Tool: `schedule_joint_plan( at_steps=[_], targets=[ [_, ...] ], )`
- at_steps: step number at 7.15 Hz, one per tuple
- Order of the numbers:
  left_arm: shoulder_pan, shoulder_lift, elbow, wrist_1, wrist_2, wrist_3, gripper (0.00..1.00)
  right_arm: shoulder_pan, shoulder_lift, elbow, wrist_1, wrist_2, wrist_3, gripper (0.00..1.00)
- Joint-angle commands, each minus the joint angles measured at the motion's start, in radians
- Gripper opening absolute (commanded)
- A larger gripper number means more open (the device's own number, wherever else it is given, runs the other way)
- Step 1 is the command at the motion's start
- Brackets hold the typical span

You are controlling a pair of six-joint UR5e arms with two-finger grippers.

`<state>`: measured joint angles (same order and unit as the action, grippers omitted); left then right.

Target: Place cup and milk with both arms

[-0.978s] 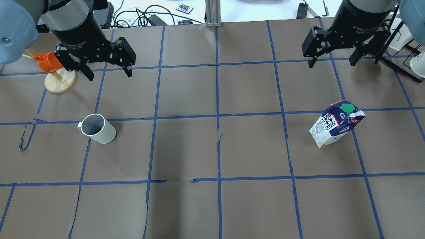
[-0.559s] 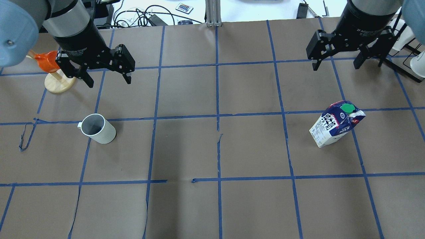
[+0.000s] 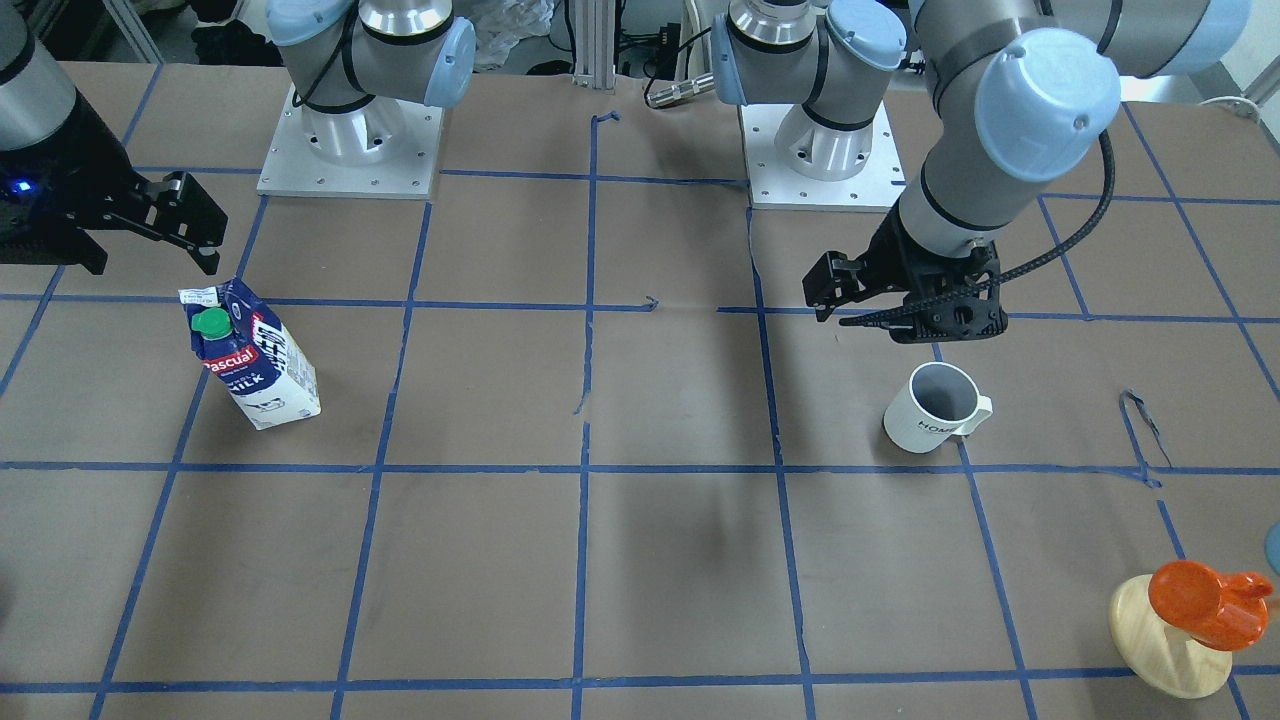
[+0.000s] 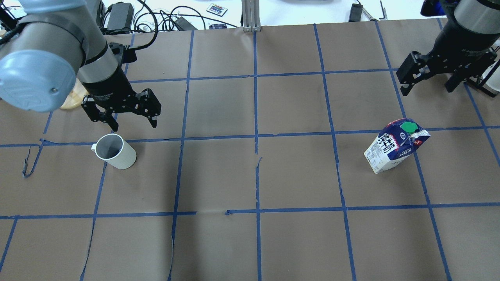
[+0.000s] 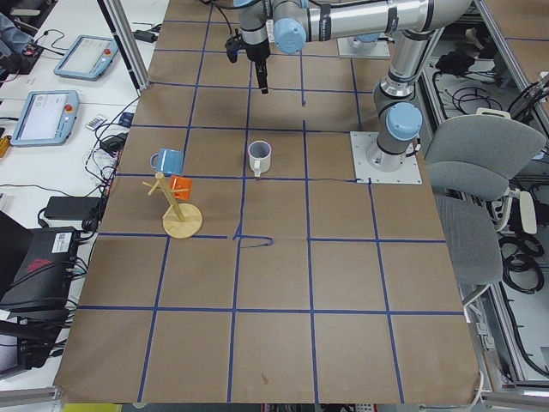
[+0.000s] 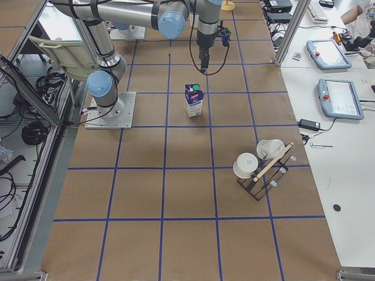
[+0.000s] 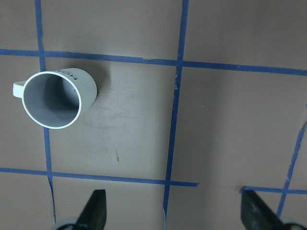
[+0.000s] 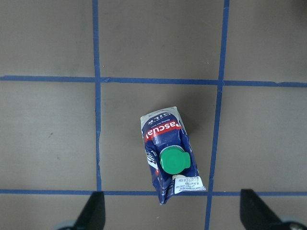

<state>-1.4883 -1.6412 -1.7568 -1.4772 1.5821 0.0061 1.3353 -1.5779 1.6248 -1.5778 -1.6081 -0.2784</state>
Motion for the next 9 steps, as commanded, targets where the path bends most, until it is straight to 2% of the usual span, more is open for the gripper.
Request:
schedule_joint_plan(
  at_steps=[1, 2, 3, 5, 7, 8, 9],
  targets=[
    [0.031, -0.028, -0.172, 0.252, 0.006, 0.081, 1.00, -0.010, 0.022, 0.070, -0.092, 0.003, -0.027, 1.00],
    [0.084, -0.049, -0.217, 0.327, 0.024, 0.130, 1.00, -0.010, 0.039, 0.105, -0.119, 0.008, -0.028, 1.00],
    [0.133, -0.061, -0.214, 0.333, 0.024, 0.146, 0.90, -0.011, 0.039, 0.124, -0.157, -0.001, -0.034, 1.00],
    [0.151, -0.097, -0.218, 0.336, 0.029, 0.184, 0.87, -0.011, 0.041, 0.124, -0.169, -0.001, -0.038, 1.00],
    [0.152, -0.115, -0.214, 0.354, 0.054, 0.198, 0.61, -0.011, 0.041, 0.125, -0.166, 0.000, -0.039, 1.00],
    [0.154, -0.118, -0.214, 0.356, 0.074, 0.202, 0.43, -0.011, 0.042, 0.133, -0.162, -0.004, -0.038, 1.00],
    [0.154, -0.123, -0.214, 0.370, 0.081, 0.210, 0.07, -0.011, 0.053, 0.153, -0.169, -0.006, -0.038, 1.00]
  ],
)
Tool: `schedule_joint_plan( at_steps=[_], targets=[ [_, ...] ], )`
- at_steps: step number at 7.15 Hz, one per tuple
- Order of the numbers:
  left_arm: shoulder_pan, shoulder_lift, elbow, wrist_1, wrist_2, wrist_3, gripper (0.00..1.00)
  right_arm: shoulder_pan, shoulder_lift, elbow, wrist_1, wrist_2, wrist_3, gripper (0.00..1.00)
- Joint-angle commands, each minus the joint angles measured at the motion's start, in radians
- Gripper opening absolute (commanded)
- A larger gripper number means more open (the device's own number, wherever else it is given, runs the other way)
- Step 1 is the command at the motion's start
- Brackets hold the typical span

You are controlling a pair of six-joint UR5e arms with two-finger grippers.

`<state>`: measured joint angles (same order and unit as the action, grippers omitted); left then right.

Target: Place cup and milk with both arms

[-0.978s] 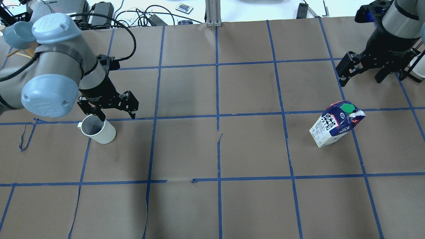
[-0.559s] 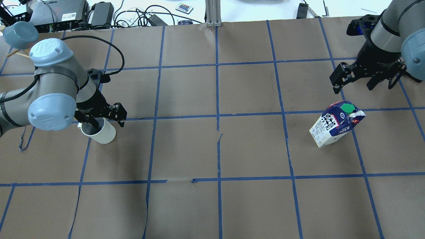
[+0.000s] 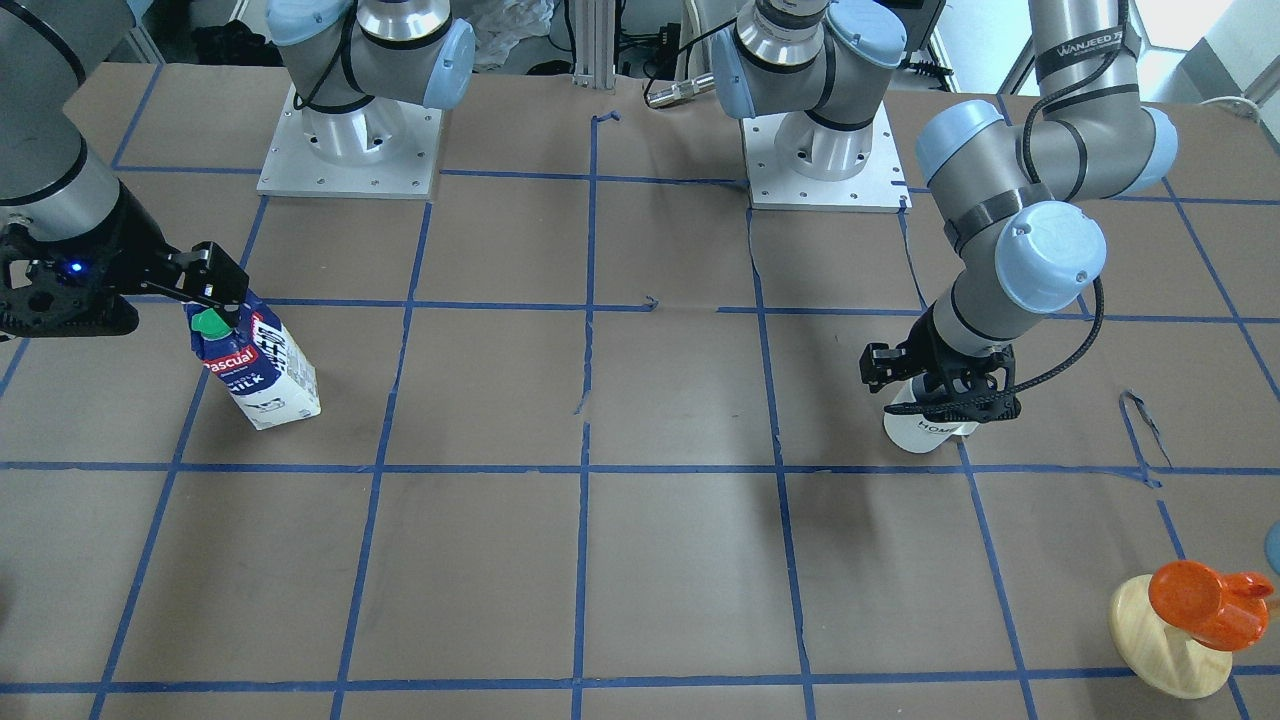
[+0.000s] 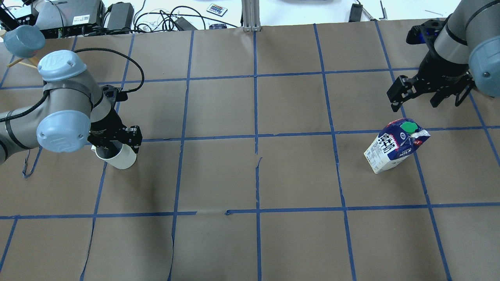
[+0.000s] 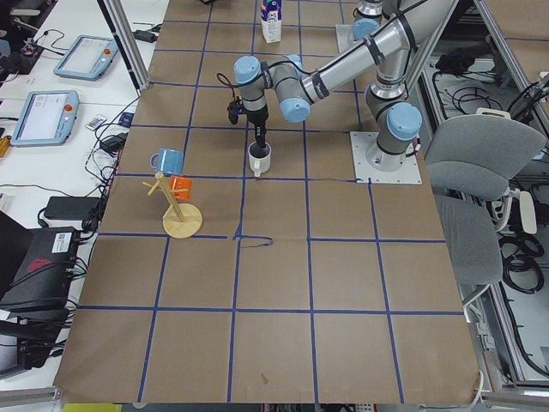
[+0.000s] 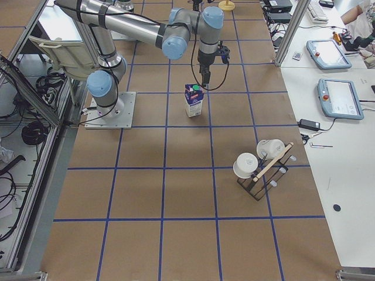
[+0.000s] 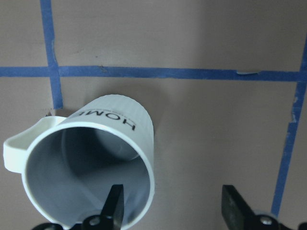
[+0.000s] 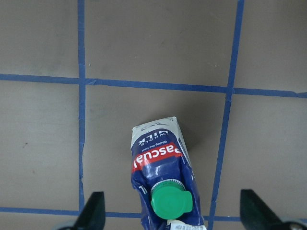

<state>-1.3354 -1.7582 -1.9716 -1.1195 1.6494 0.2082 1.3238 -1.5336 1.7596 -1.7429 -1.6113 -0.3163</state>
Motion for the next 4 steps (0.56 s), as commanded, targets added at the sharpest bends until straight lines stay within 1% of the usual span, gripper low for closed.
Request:
schedule_joint_plan(
  at_steps=[1, 2, 4],
  targets=[
    [0.001, -0.015, 0.002, 0.013, 0.033, 0.005, 0.00, -0.003, 0.009, 0.026, -0.013, -0.002, -0.001, 1.00],
    [-0.001, -0.018, 0.004, 0.013, 0.035, 0.007, 0.00, -0.005, 0.010, 0.034, -0.010, -0.001, -0.004, 1.00],
    [-0.002, -0.017, 0.019, 0.013, 0.038, 0.005, 0.00, -0.006, 0.007, 0.099, -0.012, -0.004, -0.033, 1.00]
  ],
)
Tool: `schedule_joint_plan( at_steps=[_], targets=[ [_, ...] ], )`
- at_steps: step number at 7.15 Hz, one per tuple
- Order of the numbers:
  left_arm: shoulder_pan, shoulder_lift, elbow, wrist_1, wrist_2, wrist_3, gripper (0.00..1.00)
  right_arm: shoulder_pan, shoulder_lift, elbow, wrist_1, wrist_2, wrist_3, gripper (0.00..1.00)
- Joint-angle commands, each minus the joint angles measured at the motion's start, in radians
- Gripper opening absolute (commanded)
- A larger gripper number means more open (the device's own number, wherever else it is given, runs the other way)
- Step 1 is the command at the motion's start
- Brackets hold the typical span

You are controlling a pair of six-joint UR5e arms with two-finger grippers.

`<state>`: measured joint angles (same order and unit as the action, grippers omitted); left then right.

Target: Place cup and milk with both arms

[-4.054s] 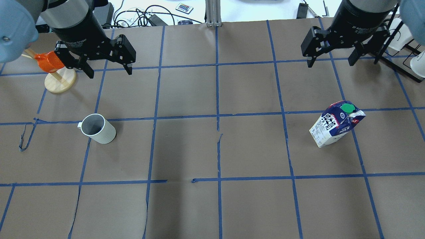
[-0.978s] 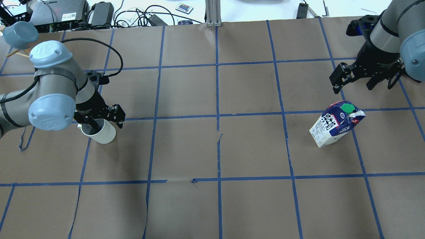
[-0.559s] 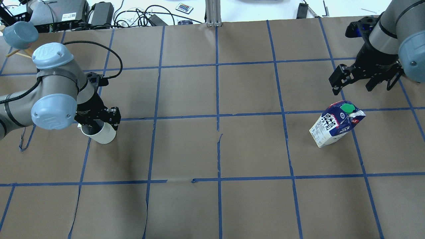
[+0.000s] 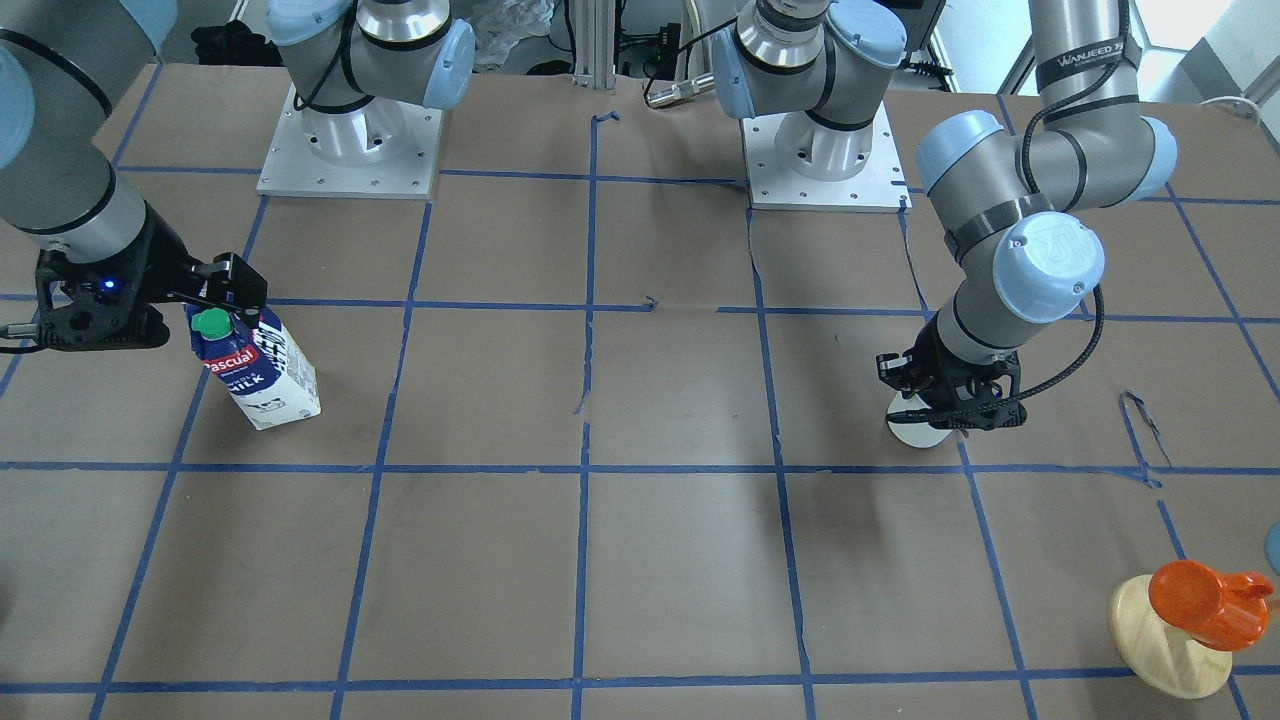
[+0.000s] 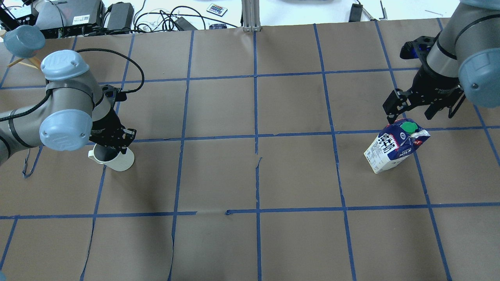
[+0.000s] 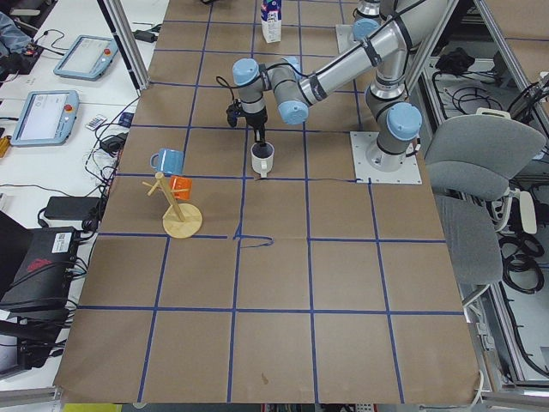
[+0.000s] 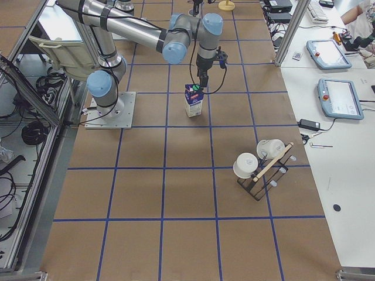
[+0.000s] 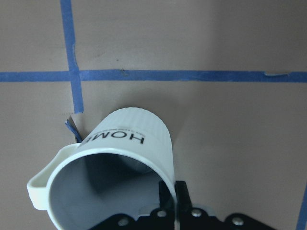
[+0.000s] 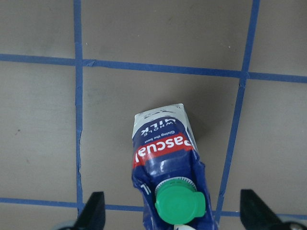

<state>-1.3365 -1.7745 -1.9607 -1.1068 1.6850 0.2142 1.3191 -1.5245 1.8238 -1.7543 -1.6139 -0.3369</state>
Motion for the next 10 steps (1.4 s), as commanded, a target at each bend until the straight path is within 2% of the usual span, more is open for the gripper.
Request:
schedule_joint_plan(
  at_steps=[1, 3, 5, 6, 7, 8, 10],
  targets=[
    [-0.009, -0.003, 0.025, -0.001, 0.004, -0.010, 0.00, 0.000, -0.002, 0.045, 0.006, -0.001, -0.013, 1.00],
    [-0.026, -0.009, 0.089, -0.045, -0.007, -0.111, 0.00, 0.000, 0.000, 0.083, 0.003, -0.064, -0.016, 1.00],
    [-0.158, -0.017, 0.101, -0.045, -0.013, -0.310, 0.00, 0.000, -0.003, 0.088, -0.004, -0.054, -0.011, 0.98],
    [-0.231, -0.029, 0.149, -0.063, -0.025, -0.408, 0.00, 0.002, -0.002, 0.088, -0.034, -0.051, -0.011, 0.95],
    [-0.292, -0.055, 0.220, -0.117, -0.071, -0.534, 0.00, 0.002, -0.002, 0.088, -0.066, -0.047, -0.014, 0.81],
    [-0.364, -0.087, 0.279, -0.139, -0.112, -0.673, 0.00, 0.002, -0.005, 0.081, -0.074, -0.044, -0.011, 0.75],
    [-0.453, -0.184, 0.394, -0.134, -0.135, -0.871, 0.00, 0.005, -0.002, 0.069, -0.082, -0.043, -0.011, 0.75]
  ],
)
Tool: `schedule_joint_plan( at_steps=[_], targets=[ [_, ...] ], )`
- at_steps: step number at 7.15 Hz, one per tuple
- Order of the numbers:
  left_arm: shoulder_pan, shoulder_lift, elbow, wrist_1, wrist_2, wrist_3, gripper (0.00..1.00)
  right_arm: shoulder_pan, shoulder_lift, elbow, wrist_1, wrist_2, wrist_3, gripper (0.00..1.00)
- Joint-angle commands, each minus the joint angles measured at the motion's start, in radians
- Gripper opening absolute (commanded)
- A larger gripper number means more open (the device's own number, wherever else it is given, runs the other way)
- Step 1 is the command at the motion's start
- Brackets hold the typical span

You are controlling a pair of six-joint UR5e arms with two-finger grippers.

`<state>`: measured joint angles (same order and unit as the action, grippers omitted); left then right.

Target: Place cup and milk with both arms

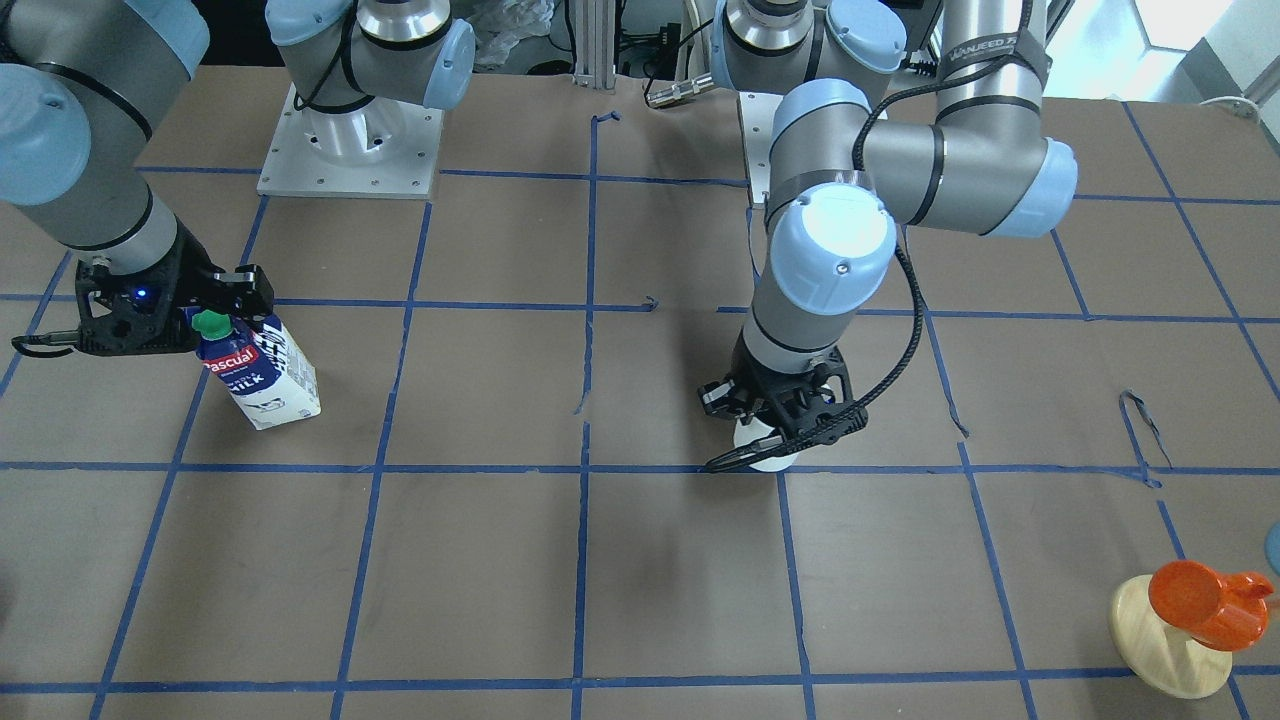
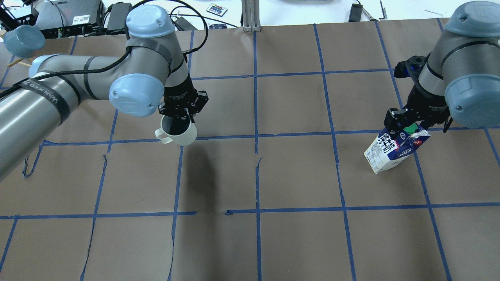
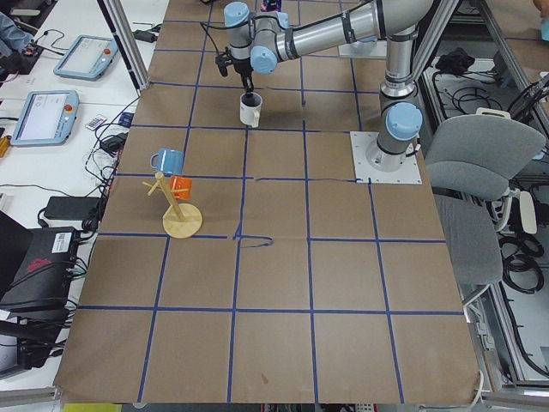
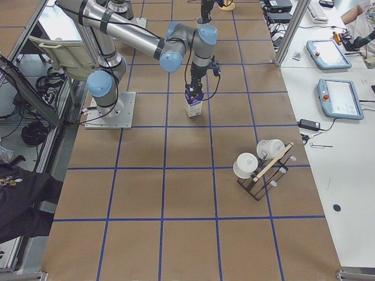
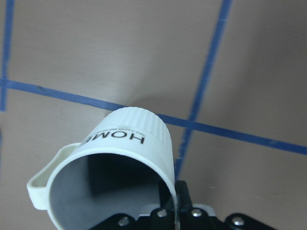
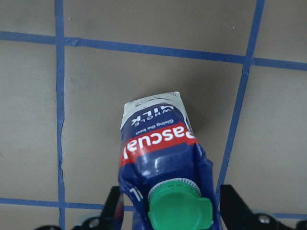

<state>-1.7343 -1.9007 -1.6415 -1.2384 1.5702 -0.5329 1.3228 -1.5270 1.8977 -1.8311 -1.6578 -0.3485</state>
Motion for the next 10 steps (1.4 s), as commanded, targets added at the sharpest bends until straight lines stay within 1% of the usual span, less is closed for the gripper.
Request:
schedule_joint_plan(
  at_steps=[1, 2, 3, 4, 5, 6, 7, 8, 9, 10],
  targets=[
    [-0.097, -0.116, 0.153, -0.007, -0.027, -0.165, 0.00, 0.001, 0.001, -0.005, -0.005, 0.004, 0.002, 0.51],
    [-0.117, -0.185, 0.233, -0.007, -0.026, -0.191, 0.00, 0.001, 0.001, -0.006, -0.005, 0.039, 0.005, 0.30],
    [-0.119, -0.251, 0.320, -0.007, -0.026, -0.197, 0.00, 0.001, -0.001, -0.008, -0.002, 0.044, 0.006, 0.13],
    [-0.135, -0.305, 0.398, -0.009, -0.027, -0.202, 0.00, 0.001, -0.005, -0.009, 0.001, 0.044, 0.006, 0.07],
    [-0.166, -0.352, 0.460, -0.007, -0.027, -0.213, 0.00, 0.001, -0.007, -0.022, 0.001, 0.043, 0.008, 0.05],
    [-0.192, -0.394, 0.512, -0.009, -0.027, -0.229, 0.00, 0.001, -0.001, -0.069, 0.010, 0.043, 0.008, 0.06],
    [-0.212, -0.415, 0.523, -0.010, -0.024, -0.230, 0.00, 0.003, 0.001, -0.106, 0.024, 0.044, 0.008, 0.06],
    [-0.214, -0.422, 0.522, -0.050, -0.022, -0.216, 0.00, 0.003, 0.002, -0.124, 0.026, 0.046, 0.008, 0.06],
    [-0.215, -0.420, 0.520, -0.084, -0.025, -0.210, 0.00, 0.003, 0.017, -0.126, 0.016, 0.049, 0.009, 0.06],
    [-0.215, -0.420, 0.522, -0.093, -0.030, -0.208, 0.00, 0.006, 0.024, -0.141, 0.010, 0.071, 0.011, 0.06]
  ],
)
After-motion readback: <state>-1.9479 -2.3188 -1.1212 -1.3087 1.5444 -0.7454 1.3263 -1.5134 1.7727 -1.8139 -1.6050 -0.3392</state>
